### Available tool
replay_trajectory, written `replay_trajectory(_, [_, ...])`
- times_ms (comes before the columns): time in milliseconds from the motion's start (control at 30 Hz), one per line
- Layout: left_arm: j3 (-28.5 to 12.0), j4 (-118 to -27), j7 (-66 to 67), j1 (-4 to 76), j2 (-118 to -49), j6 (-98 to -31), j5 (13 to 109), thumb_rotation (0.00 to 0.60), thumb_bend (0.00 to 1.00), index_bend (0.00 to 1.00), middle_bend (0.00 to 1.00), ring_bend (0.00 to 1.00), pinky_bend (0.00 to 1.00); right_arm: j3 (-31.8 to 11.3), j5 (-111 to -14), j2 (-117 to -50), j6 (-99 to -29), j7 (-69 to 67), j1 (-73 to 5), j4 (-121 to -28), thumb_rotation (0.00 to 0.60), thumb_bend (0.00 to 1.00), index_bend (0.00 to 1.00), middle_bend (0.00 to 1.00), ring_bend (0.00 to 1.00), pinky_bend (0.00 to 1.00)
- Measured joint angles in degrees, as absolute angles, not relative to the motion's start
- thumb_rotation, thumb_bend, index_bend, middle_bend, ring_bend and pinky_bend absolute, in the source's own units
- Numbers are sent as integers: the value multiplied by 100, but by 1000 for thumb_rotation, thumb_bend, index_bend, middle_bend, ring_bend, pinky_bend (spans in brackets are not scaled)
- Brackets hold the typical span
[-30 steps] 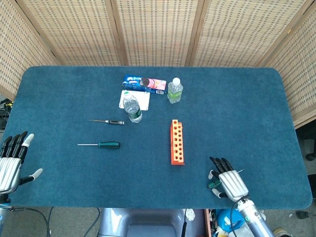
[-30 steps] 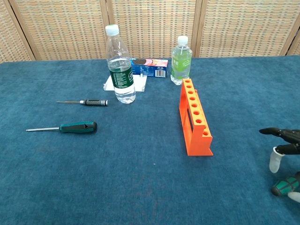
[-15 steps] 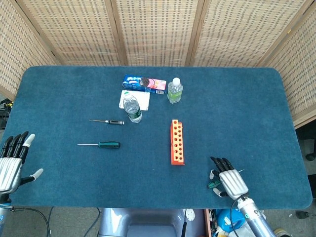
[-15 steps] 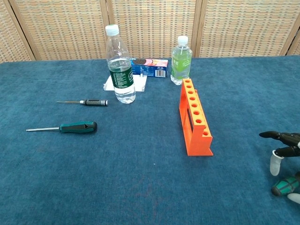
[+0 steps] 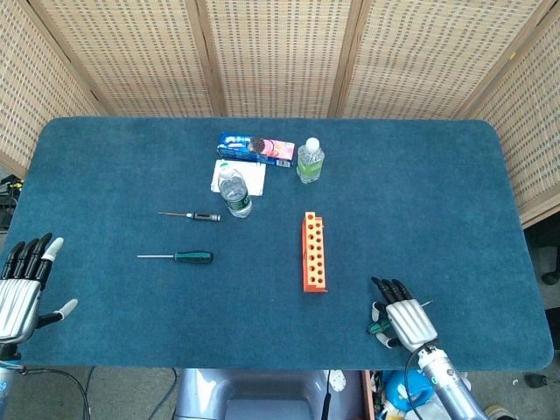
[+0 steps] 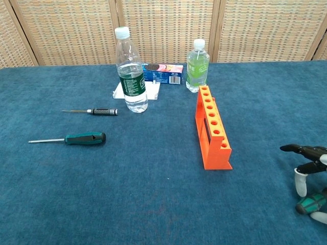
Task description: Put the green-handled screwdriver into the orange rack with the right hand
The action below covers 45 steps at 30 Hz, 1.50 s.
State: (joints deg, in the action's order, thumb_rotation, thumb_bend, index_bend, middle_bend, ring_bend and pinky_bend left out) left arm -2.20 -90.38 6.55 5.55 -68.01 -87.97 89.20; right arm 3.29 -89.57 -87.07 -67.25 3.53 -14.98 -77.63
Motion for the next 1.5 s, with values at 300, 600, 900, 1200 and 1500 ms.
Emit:
replay_trajectory(300, [-220, -9041, 633, 555, -6795, -8807, 8930, 600, 0, 0, 0, 0, 0, 342, -8970, -8759, -6752, 333, -1519, -7737, 600, 219, 606, 0, 0, 0])
replay_trajectory(600, [-222, -9037, 623, 556, -6794, -8809, 8929, 600, 0, 0, 0, 0, 0, 245, -9050, -8594, -6916, 183, -1576, -8086, 600, 218, 613, 0, 0, 0])
replay_trajectory(900, [-221, -9030, 607, 555, -6791, -8820, 8944, 600, 0, 0, 0, 0, 0, -105, -8912, -8068, -7078, 14, -1686, -9049, 600, 219, 618, 0, 0, 0])
replay_trajectory(1200, [-212, -9016, 626, 569, -6810, -8802, 8962, 600, 0, 0, 0, 0, 0, -517, -8613, -7516, -7194, -242, -1782, -9864, 600, 219, 619, 0, 0, 0])
replay_trajectory(1500, [-211, -9007, 615, 566, -6816, -8820, 8974, 600, 0, 0, 0, 0, 0, -767, -8211, -7351, -7191, -740, -1814, -10334, 600, 218, 619, 0, 0, 0])
